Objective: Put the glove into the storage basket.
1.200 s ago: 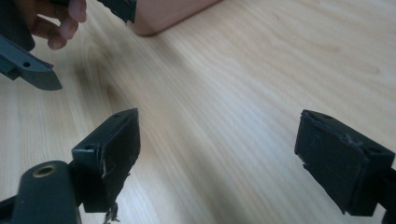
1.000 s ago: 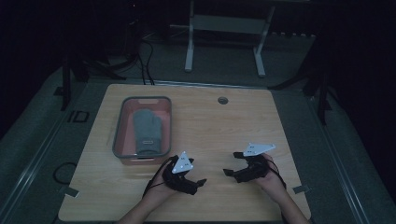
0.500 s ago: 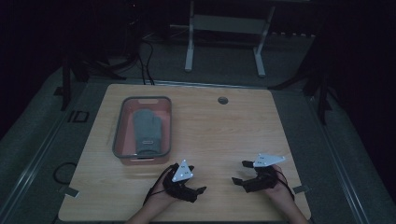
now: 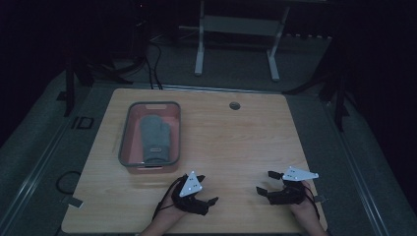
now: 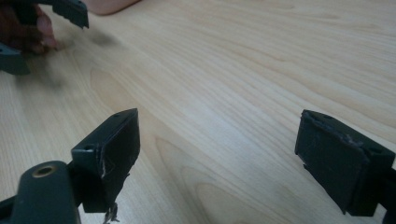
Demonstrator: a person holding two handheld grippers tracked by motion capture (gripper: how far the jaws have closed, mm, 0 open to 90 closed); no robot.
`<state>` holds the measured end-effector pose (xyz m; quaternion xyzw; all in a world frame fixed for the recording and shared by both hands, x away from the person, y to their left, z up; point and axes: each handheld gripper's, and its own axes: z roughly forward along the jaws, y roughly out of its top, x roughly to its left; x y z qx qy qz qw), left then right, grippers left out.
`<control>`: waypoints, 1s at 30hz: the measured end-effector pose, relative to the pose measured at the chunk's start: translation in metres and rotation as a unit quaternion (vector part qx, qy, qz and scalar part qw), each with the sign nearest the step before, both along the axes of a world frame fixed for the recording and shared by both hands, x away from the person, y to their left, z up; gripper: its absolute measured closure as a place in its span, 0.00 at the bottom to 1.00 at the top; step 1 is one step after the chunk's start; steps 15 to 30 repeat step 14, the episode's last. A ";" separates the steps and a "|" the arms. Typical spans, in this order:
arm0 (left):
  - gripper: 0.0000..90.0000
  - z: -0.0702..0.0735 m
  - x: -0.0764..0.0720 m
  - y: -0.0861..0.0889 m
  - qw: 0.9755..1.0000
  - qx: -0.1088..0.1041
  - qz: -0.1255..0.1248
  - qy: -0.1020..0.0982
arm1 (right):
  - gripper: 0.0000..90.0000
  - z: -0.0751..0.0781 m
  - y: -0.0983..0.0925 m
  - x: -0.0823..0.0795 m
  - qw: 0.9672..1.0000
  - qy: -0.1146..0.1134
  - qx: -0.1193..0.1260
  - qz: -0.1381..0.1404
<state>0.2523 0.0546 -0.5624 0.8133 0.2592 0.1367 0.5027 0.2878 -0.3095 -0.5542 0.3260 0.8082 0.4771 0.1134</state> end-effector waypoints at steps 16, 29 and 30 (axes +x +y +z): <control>0.16 0.000 0.001 0.003 1.000 -0.009 0.007 -0.001 | 0.16 -0.003 0.001 0.001 1.000 -0.012 -0.014 -0.012; 0.16 0.000 0.001 0.003 1.000 -0.009 0.007 -0.001 | 0.16 -0.003 0.001 0.001 1.000 -0.012 -0.014 -0.012; 0.16 0.000 0.001 0.003 1.000 -0.009 0.007 -0.001 | 0.16 -0.003 0.001 0.001 1.000 -0.012 -0.014 -0.012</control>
